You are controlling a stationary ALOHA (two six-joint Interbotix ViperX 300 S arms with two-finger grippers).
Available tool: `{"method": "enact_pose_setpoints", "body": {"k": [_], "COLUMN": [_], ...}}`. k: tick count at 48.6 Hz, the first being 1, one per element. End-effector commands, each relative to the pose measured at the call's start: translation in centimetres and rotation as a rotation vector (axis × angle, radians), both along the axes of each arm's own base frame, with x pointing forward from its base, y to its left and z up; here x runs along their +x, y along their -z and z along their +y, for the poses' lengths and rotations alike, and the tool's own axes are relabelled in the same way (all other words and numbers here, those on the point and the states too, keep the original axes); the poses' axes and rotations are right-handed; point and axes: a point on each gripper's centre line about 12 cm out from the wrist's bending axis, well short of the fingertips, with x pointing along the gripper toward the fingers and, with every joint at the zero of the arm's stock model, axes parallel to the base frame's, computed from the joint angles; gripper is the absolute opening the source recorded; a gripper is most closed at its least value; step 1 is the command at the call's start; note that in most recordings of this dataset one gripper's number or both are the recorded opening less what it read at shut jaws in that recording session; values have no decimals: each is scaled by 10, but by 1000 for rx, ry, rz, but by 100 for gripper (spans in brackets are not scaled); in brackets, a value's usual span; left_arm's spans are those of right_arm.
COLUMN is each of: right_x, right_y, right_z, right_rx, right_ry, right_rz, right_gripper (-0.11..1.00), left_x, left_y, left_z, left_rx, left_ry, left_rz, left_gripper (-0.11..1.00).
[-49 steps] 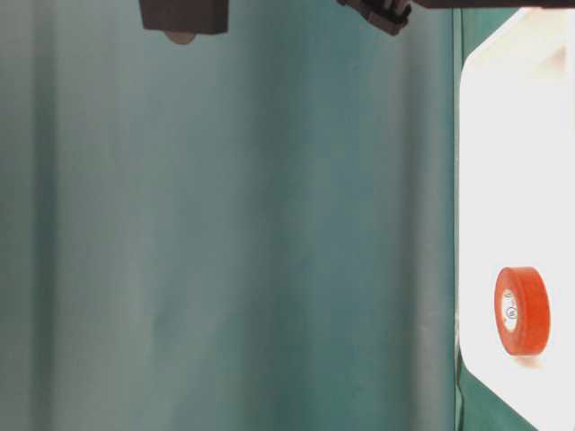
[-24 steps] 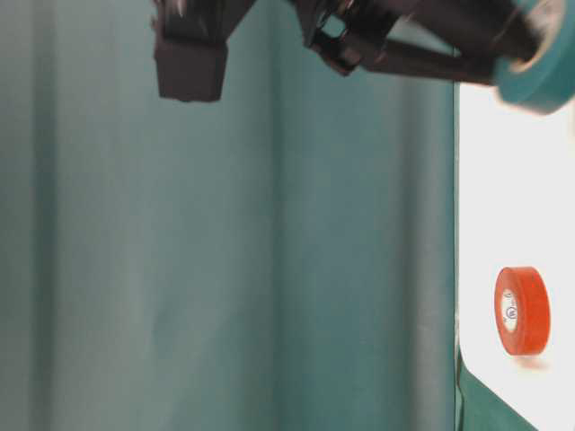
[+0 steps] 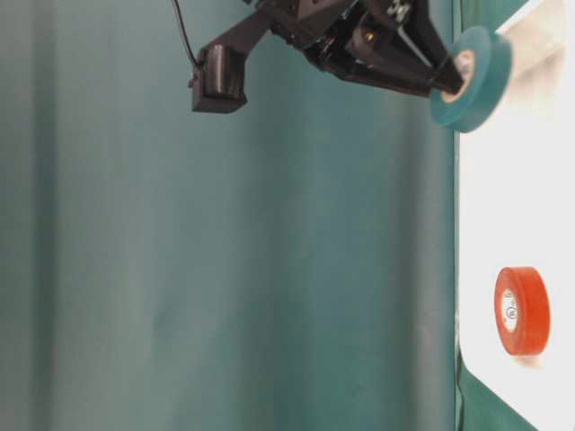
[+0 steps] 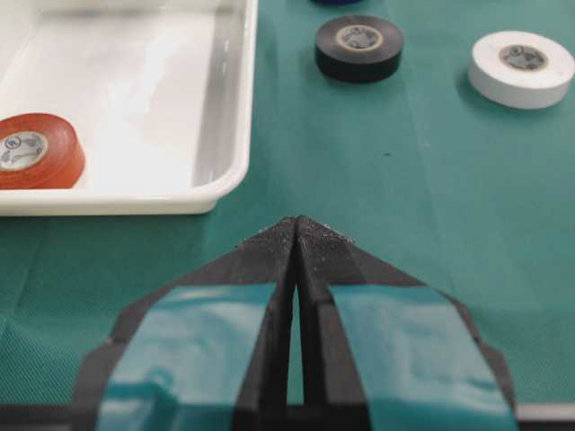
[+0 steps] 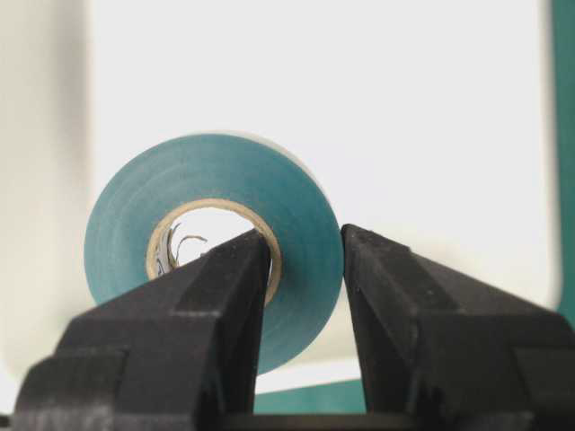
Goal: Put the tape into the white case with the right arm.
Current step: 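Lift the teal tape and place it in the tray's right corner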
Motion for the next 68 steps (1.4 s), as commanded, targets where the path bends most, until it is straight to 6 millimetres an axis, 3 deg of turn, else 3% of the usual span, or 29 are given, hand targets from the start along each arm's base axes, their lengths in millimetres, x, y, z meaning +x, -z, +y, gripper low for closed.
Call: {"method": "enact_pose_setpoints", "body": {"k": [1,25,48,53,63,68], "right_x": [0,-2,-6,-6,-9,-11], "right_y": [-9,1,6,6,11,14], "right_z": [-12,-41,-40,-40,-38,-37], "right_rx": [-15,-54,-48,-52,-53,-48], "right_ry": [28,61,66,61,49,48], "right_rz": [-41,-42,-16,-16,-17,-13], "right_gripper": [0,0,1,20,79,83], "left_x": [1,1,1,1,1,1], "left_y": [-6,-6,-6,-6,-6,-6], "left_z": [0,0,0,0,0,0], "left_rx": [-2,-2,-2,1,0,-2], "left_ry": [1,1,1,1,1,1], "left_rz": [-15,-15,-15,-14,-15,-15], "left_gripper": [0,0,0,0,0,0]}}
